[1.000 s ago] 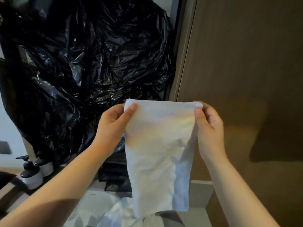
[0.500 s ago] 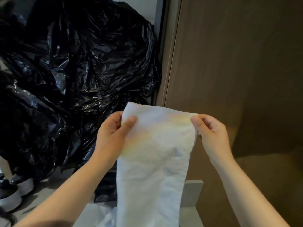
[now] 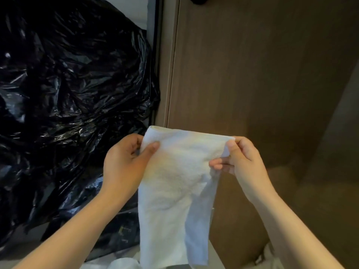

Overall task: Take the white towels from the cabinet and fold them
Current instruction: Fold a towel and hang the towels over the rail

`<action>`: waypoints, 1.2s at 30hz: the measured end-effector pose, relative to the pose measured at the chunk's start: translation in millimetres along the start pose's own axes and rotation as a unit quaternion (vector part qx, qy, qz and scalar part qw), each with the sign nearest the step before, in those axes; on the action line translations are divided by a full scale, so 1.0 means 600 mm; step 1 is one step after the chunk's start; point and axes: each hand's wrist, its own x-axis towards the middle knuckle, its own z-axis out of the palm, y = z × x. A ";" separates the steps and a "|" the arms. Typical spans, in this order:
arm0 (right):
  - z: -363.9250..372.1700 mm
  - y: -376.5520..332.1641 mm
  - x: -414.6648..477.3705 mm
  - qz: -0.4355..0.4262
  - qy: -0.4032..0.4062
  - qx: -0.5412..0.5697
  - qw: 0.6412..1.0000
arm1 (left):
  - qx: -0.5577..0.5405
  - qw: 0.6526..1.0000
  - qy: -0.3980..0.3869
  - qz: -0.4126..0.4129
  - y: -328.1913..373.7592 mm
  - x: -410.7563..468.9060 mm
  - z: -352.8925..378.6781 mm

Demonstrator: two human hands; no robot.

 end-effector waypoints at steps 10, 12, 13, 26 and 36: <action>-0.108 -0.081 0.000 -0.122 0.077 -0.008 0.990 | -0.123 0.992 -0.004 0.032 0.133 -0.006 0.056; -0.139 -0.101 0.001 -0.147 0.080 -0.006 0.986 | -0.138 0.989 0.003 0.054 0.168 -0.008 0.067; -0.156 -0.110 0.002 -0.161 0.079 -0.005 0.984 | -0.145 0.987 0.008 0.063 0.186 -0.010 0.072; -0.346 -0.237 0.012 -0.282 -0.024 0.029 0.959 | -0.082 0.961 0.155 0.212 0.436 -0.036 0.135; -0.372 -0.316 0.056 -0.453 -0.014 -0.152 0.879 | -0.081 0.930 0.202 0.297 0.540 0.004 0.122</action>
